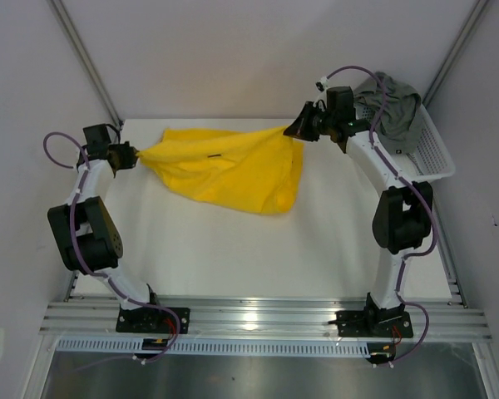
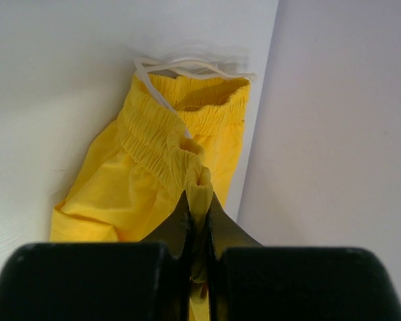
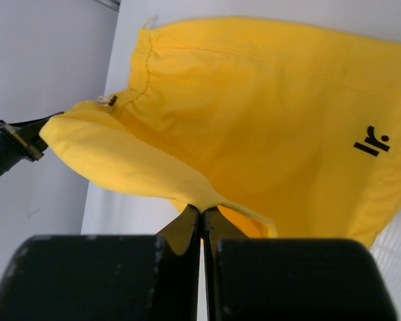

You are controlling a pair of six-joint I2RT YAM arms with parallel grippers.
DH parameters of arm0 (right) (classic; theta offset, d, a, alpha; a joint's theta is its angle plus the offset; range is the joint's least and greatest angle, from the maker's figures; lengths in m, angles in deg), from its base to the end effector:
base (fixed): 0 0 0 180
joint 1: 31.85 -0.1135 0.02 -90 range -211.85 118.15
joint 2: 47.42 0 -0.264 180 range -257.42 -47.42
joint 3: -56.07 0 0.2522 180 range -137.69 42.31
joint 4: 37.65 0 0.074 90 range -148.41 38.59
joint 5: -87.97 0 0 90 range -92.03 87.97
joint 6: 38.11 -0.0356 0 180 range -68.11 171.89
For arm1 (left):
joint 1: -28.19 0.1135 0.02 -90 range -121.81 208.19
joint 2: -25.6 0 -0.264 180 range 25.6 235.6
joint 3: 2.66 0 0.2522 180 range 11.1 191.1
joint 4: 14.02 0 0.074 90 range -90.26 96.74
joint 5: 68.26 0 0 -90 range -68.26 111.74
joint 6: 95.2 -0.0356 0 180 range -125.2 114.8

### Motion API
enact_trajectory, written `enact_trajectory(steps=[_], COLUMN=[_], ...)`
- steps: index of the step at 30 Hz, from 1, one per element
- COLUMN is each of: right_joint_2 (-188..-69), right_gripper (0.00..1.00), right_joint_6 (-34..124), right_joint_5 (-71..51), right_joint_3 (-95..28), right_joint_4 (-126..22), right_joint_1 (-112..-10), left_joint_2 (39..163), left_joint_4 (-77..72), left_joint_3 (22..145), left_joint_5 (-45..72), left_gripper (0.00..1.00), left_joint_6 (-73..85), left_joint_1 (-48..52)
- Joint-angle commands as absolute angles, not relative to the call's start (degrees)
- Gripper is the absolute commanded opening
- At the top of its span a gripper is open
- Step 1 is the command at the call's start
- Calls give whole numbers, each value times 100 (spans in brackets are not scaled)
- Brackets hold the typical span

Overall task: Fold and stack the shorts
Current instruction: Fold the shorts

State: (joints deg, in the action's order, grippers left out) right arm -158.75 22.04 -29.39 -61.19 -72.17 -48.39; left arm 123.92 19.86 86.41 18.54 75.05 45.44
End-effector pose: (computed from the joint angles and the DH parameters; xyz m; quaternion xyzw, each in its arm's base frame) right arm 0.4359 0.1465 0.3349 -0.0231 0.8438 0.3823 0.3759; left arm 0.3702 0.1129 0.2593 -0.6822 0.6131 -0.2296 0.3256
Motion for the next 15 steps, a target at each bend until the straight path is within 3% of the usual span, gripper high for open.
enact_trajectory(steps=[1,6,15], right_joint_2=[-15992,-15704,-13516], right_gripper=[0,0,0], right_joint_6=[2095,2130,2411], right_joint_5=[-3227,-3394,-3244], right_joint_3=[-6430,-5967,-4278], right_joint_4=[-6864,-6820,-6978], right_joint_1=[-4750,-4776,-5039], left_joint_2=[12228,11771,10700], left_joint_4=[1443,1397,1969], left_joint_3=[8722,8282,7598], left_joint_5=[1567,1550,1435], left_gripper=[0,0,0], left_joint_6=[7698,7575,7302], left_joint_1=[4532,4532,4541])
